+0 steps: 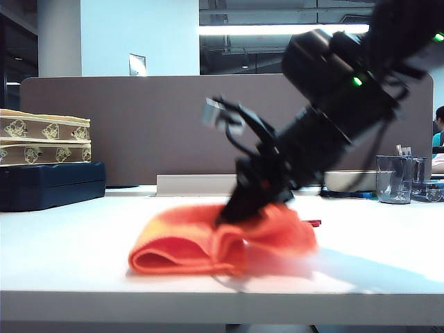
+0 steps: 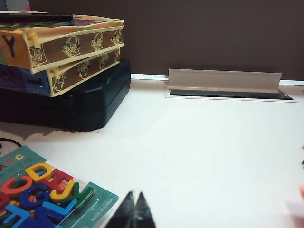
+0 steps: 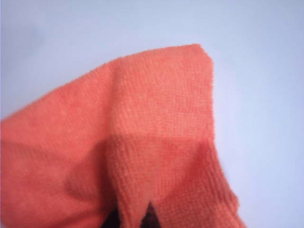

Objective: Use an orange cloth to wipe the letter magnets on the table away for a distance.

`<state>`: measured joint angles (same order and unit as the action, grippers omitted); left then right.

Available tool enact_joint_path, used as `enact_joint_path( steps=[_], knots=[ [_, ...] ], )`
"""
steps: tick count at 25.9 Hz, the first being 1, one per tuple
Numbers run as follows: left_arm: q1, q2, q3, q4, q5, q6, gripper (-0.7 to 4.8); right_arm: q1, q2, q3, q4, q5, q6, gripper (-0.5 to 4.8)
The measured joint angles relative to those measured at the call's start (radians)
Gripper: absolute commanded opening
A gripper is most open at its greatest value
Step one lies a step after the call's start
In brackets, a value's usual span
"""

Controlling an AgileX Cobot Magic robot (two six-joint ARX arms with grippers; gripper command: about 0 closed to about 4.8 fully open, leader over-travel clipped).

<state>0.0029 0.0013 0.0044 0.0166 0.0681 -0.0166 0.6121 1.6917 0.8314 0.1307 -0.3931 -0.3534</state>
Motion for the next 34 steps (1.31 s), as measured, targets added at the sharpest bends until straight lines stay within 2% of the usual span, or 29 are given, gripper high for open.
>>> enact_joint_path(
  steps=[6, 12, 17, 24, 27, 34],
  knots=[
    [0.0, 0.0, 0.0, 0.0, 0.0, 0.0, -0.02, -0.001, 0.068, 0.22, 0.019, 0.018, 0.0, -0.01],
    [0.0, 0.0, 0.0, 0.0, 0.0, 0.0, -0.02, -0.001, 0.286, 0.513, -0.035, 0.016, 0.0, -0.01],
    [0.0, 0.0, 0.0, 0.0, 0.0, 0.0, -0.02, -0.013, 0.373, 0.665, -0.056, 0.037, 0.0, -0.01],
    [0.0, 0.0, 0.0, 0.0, 0.0, 0.0, -0.02, -0.056, 0.473, 0.71, -0.07, 0.19, -0.013, -0.01],
    [0.0, 0.0, 0.0, -0.002, 0.0, 0.0, -0.03, -0.053, 0.489, 0.71, -0.105, 0.29, -0.097, -0.01],
    [0.0, 0.0, 0.0, -0.002, 0.0, 0.0, -0.02, -0.093, 0.491, 0.71, -0.153, 0.369, -0.12, -0.01]
  ],
)
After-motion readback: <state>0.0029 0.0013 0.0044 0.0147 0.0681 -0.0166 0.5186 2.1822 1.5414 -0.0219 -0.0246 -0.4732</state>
